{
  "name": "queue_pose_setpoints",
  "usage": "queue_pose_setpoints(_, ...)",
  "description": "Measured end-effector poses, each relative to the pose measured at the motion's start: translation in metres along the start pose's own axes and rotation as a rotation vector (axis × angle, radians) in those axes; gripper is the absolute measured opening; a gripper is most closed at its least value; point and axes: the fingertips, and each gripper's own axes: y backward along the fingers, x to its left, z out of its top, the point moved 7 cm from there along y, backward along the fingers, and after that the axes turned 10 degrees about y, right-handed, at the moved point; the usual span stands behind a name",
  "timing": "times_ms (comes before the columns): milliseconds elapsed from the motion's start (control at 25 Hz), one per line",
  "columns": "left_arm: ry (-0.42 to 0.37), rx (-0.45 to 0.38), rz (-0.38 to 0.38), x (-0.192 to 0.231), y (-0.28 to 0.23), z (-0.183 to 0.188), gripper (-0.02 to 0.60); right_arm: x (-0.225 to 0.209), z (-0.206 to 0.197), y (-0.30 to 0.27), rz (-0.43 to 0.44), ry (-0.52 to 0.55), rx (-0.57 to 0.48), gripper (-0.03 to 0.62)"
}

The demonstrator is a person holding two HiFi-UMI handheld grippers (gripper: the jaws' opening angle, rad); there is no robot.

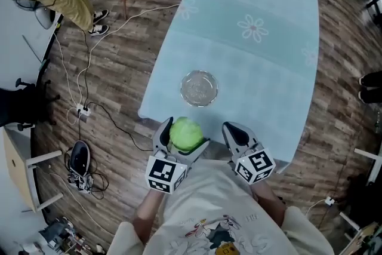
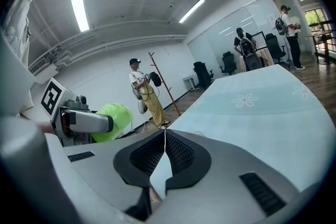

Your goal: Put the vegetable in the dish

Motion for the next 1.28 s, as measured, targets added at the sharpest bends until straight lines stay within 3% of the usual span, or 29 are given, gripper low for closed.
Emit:
queue_pose_setpoints(160,-0.005,0.039,-0.006,0.021,-0.017,-0.003,0.528,-0.008,0.0,-0.019,-0.022,-0.012,0.025,0.021)
queue_pose_setpoints(360,-0.088,0.08,-0.041,0.031,-0.034,-0.011,0.528,-0.009,-0.008,-0.035,-0.041,-0.022,0.054,0.022)
queue_pose_setpoints(960,-0.048,0.133,-0.082,0.072,-0.118,-0.029,0.528,-0.042,-0.046,-0.064,-0.135,-0.083,0.135,0.021)
queue_pose_setpoints(1280,-0.086,0.161,-0.1,0.081,-0.145,-0.037,0.528,-0.049,-0.047,-0.08,-0.149,-0.098,0.129,0.021)
